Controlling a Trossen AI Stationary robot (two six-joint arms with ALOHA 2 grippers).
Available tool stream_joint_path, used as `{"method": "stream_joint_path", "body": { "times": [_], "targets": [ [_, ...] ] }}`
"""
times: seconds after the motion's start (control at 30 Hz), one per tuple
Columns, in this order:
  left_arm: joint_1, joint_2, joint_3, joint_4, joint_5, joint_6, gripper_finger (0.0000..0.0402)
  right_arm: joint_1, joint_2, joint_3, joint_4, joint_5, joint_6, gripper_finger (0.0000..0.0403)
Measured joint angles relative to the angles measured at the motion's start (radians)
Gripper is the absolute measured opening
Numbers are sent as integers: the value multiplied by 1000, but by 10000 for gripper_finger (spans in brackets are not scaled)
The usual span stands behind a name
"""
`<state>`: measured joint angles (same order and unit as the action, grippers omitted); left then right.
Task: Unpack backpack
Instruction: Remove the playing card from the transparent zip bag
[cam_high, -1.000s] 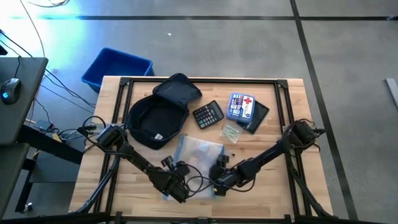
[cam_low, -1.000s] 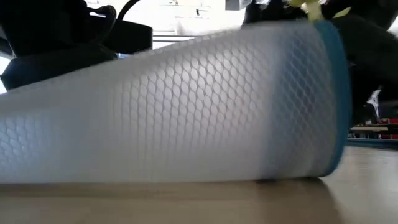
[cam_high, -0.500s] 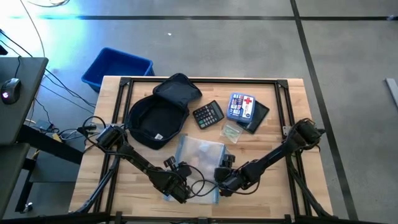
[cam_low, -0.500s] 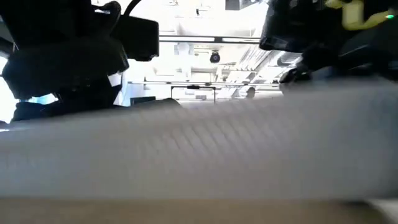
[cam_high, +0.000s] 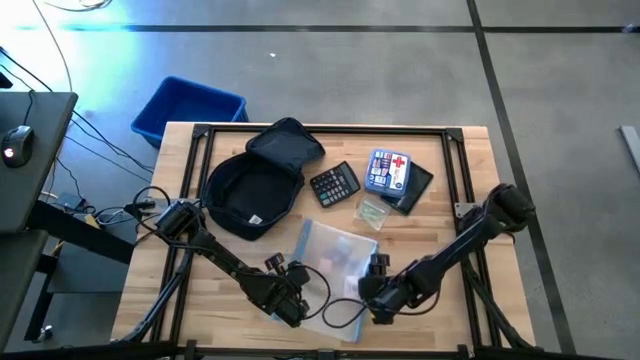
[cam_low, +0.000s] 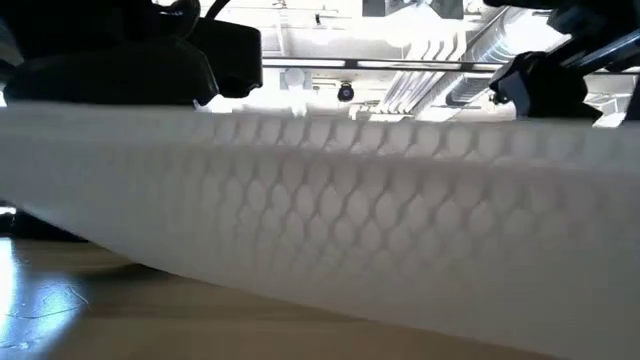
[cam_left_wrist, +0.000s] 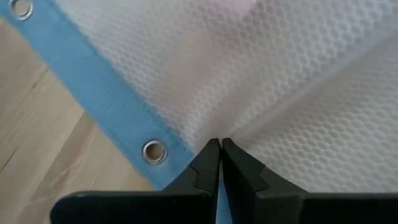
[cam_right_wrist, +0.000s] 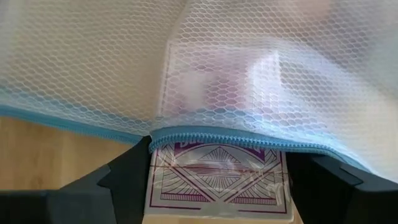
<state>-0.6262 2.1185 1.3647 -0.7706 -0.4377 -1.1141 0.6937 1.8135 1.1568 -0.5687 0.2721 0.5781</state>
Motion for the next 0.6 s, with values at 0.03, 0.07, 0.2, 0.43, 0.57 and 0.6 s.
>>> {"method": "stream_joint_path", "body": {
  "times": [0.03, 0.07, 0.2, 0.43, 0.57, 0.6],
  "targets": [
    [0, 0, 0, -2, 0, 0, 0, -1, 9, 0, 1, 6, -10, 285],
    [0, 0, 0, -2, 0, 0, 0, -4, 21, 0, 1, 8, -15, 285],
    [0, 0, 0, -9, 0, 1, 0, -27, 83, 2, 8, -14, -37, 285],
    [0, -1, -1, -22, 0, 9, 0, -60, 143, 7, 17, -30, -35, 353],
    [-1, -1, -1, -25, 5, 10, 0, -74, 138, 6, 16, -57, -41, 369],
    [-1, -3, -1, -26, 9, 9, 0, -77, 134, 6, 16, -65, -40, 370]
  ]
}}
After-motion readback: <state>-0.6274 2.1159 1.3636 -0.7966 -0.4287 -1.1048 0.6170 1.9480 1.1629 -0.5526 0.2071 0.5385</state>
